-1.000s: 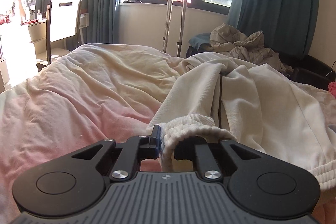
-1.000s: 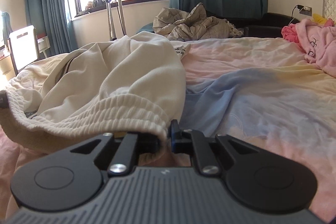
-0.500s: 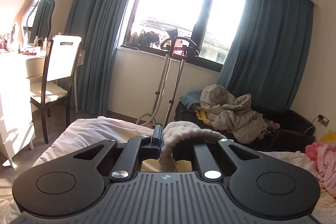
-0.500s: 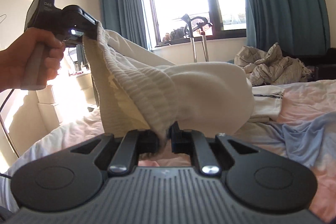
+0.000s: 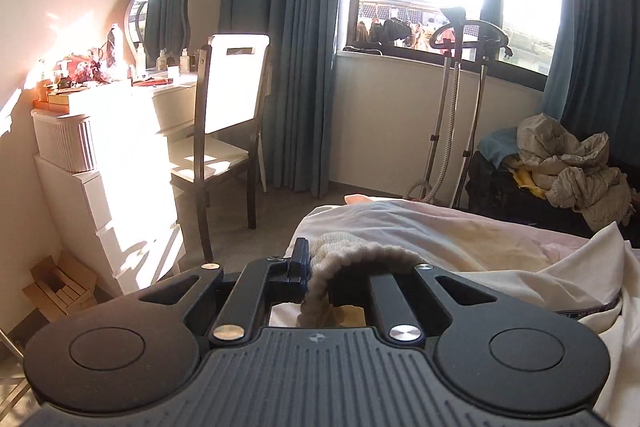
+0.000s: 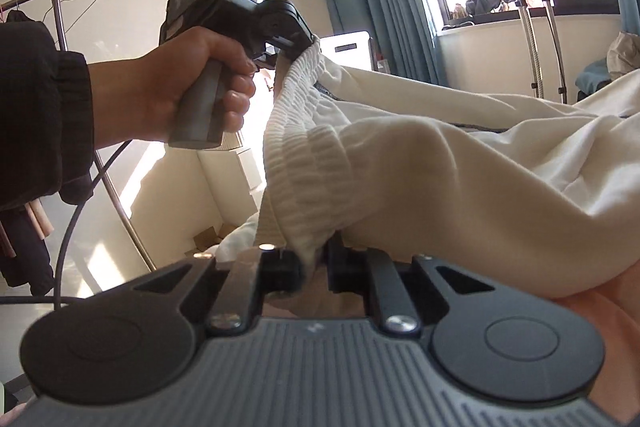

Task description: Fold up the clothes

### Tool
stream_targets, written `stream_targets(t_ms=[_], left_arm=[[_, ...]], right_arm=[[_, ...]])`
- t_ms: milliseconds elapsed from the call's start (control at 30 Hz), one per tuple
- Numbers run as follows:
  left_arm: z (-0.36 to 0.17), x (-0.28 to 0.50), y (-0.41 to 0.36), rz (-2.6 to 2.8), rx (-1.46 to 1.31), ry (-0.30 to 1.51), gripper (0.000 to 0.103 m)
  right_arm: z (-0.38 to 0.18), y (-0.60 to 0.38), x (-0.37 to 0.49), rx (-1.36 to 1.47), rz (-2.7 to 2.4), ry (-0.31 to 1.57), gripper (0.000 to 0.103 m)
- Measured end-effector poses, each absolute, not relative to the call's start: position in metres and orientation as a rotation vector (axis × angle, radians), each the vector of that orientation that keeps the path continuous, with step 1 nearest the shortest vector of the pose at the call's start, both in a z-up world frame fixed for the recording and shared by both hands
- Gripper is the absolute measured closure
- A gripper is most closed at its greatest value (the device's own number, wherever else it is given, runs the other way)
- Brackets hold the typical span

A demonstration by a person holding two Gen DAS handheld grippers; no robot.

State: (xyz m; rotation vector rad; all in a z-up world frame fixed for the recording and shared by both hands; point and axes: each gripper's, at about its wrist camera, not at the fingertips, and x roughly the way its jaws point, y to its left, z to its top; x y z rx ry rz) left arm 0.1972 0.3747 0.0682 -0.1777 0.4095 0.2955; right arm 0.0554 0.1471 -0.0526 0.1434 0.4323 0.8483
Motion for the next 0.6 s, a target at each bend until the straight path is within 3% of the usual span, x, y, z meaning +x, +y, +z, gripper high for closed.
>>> stream_targets(t_ms=[200,300,400,467,533,600], left_arm=[[0.017,0.204,0.408,0.351,-0.248,0.478,0.092],[0.000,0.204,0.420,0.374,-0.275,0.503,0.089],[0.008,0.194,0.416,0.395,-0.278,0.510,0.066],[0.016,0.181,0.411,0.441,-0.294,0.518,0.036],[0.026,0.169,0.408,0.477,-0.295,0.519,0.032],[0.040,0.154,0.405,0.500,-0.270,0.518,0.026]], right_arm=[[-0.061,0.157,0.064,0.118,0.873,0.465,0.088],[-0.055,0.159,0.064,0.109,0.890,0.471,0.080],[-0.048,0.156,0.059,0.082,0.894,0.461,0.070],[-0.043,0.153,0.054,0.064,0.893,0.455,0.055],[-0.036,0.145,0.046,0.065,0.882,0.440,0.041],[-0.026,0.137,0.038,0.045,0.855,0.420,0.034]])
